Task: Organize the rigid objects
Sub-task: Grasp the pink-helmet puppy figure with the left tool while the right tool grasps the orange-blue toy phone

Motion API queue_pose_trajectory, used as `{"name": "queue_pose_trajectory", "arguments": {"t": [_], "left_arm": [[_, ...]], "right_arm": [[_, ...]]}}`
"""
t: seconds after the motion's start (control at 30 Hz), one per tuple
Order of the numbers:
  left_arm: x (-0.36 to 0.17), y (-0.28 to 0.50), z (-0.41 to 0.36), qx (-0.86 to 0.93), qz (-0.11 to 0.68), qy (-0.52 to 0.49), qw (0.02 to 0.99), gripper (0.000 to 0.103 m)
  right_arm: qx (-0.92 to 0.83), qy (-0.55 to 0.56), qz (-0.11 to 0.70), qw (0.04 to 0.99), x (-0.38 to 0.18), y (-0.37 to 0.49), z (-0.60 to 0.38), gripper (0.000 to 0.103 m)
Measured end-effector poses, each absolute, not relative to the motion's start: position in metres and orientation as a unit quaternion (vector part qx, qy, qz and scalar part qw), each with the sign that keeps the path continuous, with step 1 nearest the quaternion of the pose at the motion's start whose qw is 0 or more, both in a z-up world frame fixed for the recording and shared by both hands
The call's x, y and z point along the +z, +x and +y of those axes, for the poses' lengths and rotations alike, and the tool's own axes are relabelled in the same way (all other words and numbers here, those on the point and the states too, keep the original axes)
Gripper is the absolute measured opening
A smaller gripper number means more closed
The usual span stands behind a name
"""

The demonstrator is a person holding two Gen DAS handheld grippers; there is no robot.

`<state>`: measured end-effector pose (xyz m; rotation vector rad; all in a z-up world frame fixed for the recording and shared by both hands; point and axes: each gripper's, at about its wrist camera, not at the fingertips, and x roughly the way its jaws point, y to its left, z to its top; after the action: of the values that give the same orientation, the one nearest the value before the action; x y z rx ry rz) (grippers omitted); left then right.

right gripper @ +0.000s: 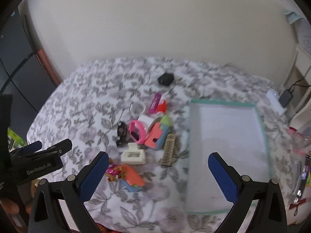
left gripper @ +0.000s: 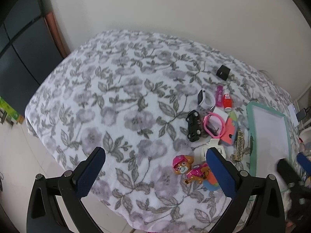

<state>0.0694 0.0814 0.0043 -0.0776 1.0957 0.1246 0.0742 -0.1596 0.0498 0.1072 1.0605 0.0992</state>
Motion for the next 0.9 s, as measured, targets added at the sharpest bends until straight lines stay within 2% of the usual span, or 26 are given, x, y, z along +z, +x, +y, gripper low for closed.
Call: {"name": "queue_pose_trajectory", "arguments": {"t": [0.3,0.5,0.9], "left_arm": [[-0.047,0.083,0.087,0.074,0.564,-0.051,0.821,0.103],[-0.077,0.089,0.086,0.077,0.582,-0.062,0.808,0.103],[-0.088,0.103,0.057,0.048,0.590,-0.066,0.803,0.103]], "right_arm": [[0.064,0.059,0.568,0.818,-0.017,0.089,-0.137,0.103],[0.076,0.069,0.593,0.799,-0.042,0.090,-0.141,0.103],[-0.001,0.098,0.576,0.812,-0.036,0.094,-0.182,0.102]]}}
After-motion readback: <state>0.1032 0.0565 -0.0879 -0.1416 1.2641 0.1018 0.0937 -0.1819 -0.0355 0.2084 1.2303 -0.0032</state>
